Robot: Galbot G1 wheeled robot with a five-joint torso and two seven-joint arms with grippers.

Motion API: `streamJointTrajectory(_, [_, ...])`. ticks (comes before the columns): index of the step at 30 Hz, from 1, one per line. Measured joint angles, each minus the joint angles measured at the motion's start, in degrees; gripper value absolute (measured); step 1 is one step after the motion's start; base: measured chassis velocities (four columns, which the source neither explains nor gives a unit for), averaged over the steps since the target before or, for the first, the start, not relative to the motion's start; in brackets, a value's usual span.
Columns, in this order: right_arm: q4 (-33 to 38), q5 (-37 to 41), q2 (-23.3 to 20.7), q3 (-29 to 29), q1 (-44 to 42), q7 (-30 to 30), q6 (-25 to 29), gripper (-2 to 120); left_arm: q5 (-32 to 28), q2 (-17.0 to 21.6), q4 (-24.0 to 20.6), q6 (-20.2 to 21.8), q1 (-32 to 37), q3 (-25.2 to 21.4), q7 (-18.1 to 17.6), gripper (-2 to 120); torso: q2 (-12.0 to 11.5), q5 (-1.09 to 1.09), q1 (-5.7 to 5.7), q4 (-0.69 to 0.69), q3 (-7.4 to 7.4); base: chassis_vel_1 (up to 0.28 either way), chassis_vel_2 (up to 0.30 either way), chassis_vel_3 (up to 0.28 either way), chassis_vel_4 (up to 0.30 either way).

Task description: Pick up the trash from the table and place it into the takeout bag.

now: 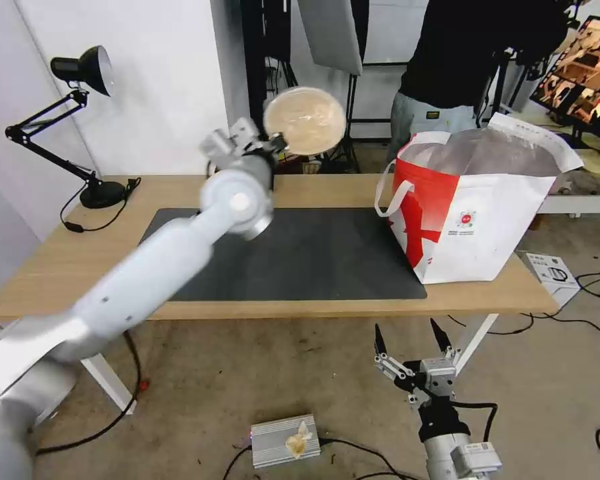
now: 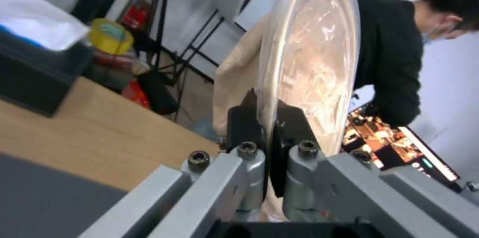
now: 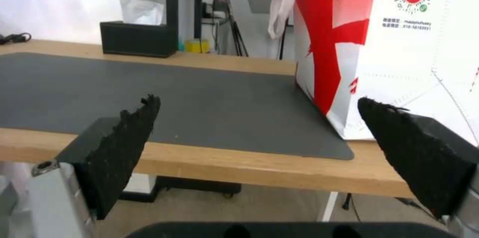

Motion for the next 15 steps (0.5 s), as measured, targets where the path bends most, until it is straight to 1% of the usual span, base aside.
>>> streamJointTrajectory(2, [0.0, 0.0, 0.0, 0.0, 0.0, 0.0, 0.0, 100, 0.1, -2.1, 1.6, -0.1, -1.4, 1.2, 0.2, 0, 0.0, 0.0, 0.0, 0.0, 0.0, 0.0, 0.0, 0.0, 0.0])
streamJointTrajectory(3, [0.0, 0.0, 0.0, 0.0, 0.0, 0.0, 0.0, 100, 0.1, -2.1, 1.6, -0.1, -1.4, 1.2, 0.2, 0, 0.0, 0.0, 0.0, 0.0, 0.0, 0.0, 0.0, 0.0, 0.0])
streamJointTrajectory(7, [0.0, 0.0, 0.0, 0.0, 0.0, 0.0, 0.0, 100, 0.3, -6.0, 4.8, -0.5, -3.7, 3.3, 1.9, 0, 0.0, 0.0, 0.0, 0.0, 0.0, 0.0, 0.0, 0.0, 0.0])
streamJointTrajectory(8, [0.0, 0.0, 0.0, 0.0, 0.0, 0.0, 0.0, 100, 0.3, -6.0, 4.8, -0.5, -3.7, 3.3, 1.9, 0, 0.0, 0.0, 0.0, 0.0, 0.0, 0.0, 0.0, 0.0, 0.0])
streamJointTrajectory(11, [0.0, 0.0, 0.0, 0.0, 0.0, 0.0, 0.0, 100, 1.1, -8.6, 7.2, -1.3, -5.4, 5.3, 3.1, 0, 0.0, 0.0, 0.0, 0.0, 0.0, 0.0, 0.0, 0.0, 0.0])
streamJointTrajectory(13, [0.0, 0.0, 0.0, 0.0, 0.0, 0.0, 0.0, 100, 1.2, -9.0, 7.5, -1.4, -5.8, 5.8, 3.3, 0, 0.0, 0.0, 0.0, -0.01, 0.0, 0.0, 0.0, 0.0, 0.0])
streamJointTrajectory(15, [0.0, 0.0, 0.0, 0.0, 0.0, 0.0, 0.0, 100, 1.3, -9.7, 8.4, -1.7, -7.1, 7.6, 4.7, 0, 0.0, 0.0, 0.0, -0.01, 0.0, 0.0, 0.0, 0.0, 0.0])
